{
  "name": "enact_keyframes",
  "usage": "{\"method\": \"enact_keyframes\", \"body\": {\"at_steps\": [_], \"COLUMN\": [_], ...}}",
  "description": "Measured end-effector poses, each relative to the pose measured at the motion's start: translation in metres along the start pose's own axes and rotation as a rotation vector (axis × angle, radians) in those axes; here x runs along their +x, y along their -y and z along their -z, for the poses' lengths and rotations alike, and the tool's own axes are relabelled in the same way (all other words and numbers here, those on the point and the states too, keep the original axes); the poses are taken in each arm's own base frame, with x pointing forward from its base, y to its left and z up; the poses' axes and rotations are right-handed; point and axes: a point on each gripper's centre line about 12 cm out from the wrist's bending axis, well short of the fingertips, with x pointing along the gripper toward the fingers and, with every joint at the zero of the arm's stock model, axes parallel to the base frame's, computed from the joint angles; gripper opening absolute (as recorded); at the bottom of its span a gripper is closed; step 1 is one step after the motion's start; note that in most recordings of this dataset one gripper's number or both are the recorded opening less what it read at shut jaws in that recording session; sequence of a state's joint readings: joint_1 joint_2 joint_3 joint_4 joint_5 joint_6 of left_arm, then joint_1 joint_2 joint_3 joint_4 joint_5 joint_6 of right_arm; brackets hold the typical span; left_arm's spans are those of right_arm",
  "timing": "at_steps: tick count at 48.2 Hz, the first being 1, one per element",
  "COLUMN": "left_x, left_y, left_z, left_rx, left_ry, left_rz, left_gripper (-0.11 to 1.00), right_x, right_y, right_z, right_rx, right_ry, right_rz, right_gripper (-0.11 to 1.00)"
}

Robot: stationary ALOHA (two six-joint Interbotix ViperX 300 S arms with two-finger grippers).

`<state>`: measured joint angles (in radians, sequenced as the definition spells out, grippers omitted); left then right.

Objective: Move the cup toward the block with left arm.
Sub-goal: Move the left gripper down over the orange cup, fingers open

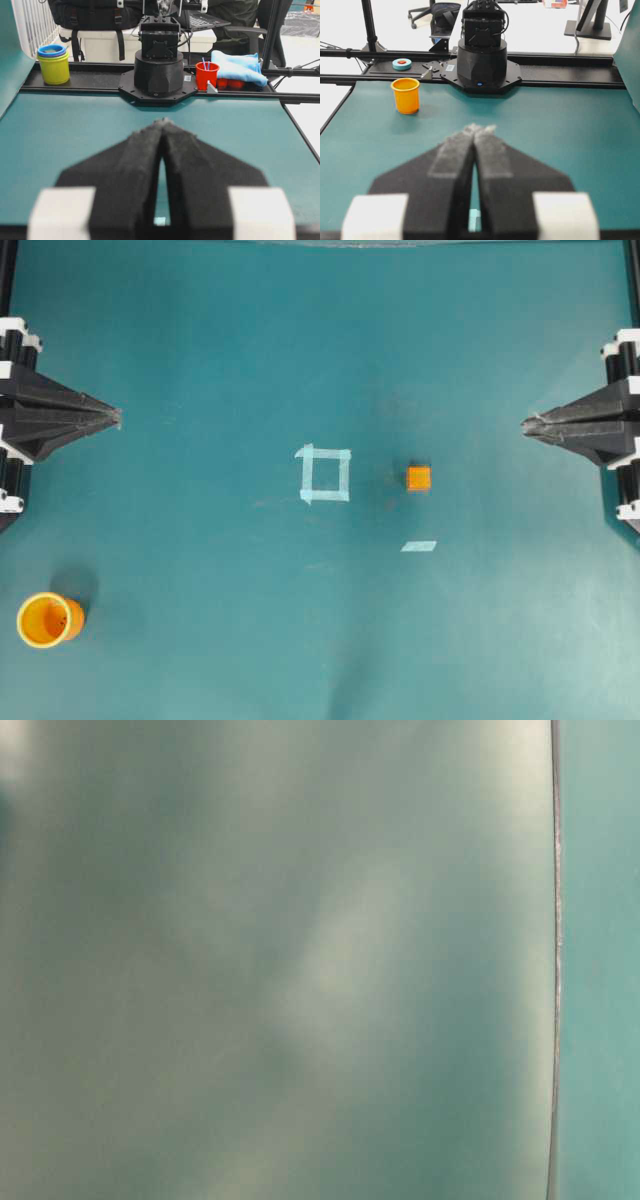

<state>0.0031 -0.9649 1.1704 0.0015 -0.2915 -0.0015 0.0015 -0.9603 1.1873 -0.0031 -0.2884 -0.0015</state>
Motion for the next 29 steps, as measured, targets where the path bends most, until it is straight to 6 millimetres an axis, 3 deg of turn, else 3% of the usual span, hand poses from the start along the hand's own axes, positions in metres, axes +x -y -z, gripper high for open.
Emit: {"method": "enact_keyframes", "body": {"at_steps": [9,17,29], "left_x": [-0.005,-0.012,-0.021], "left_y": [0.000,0.005,0.025], "left_z": [0.013,0.013,0.019], "left_rx": [-0.028,-0.069,-0.068], "left_ry": [-0.137,-0.194,-0.293], "left_rz": [0.000,0.021,0.127], "left_gripper": [0.00,0.01,0.08], "right_x": [0.003,0.005,0.005], "right_y": [0.000,0.000,0.000], "right_z": [0.000,-0.003,-0.002], "right_rx": [-0.008,-0.009,-0.009], "right_ry": [-0.032,-0.048,-0.052], "right_rz": [-0.001,-0.002,-0.002], "right_gripper": [0.00,0.00,0.00]}}
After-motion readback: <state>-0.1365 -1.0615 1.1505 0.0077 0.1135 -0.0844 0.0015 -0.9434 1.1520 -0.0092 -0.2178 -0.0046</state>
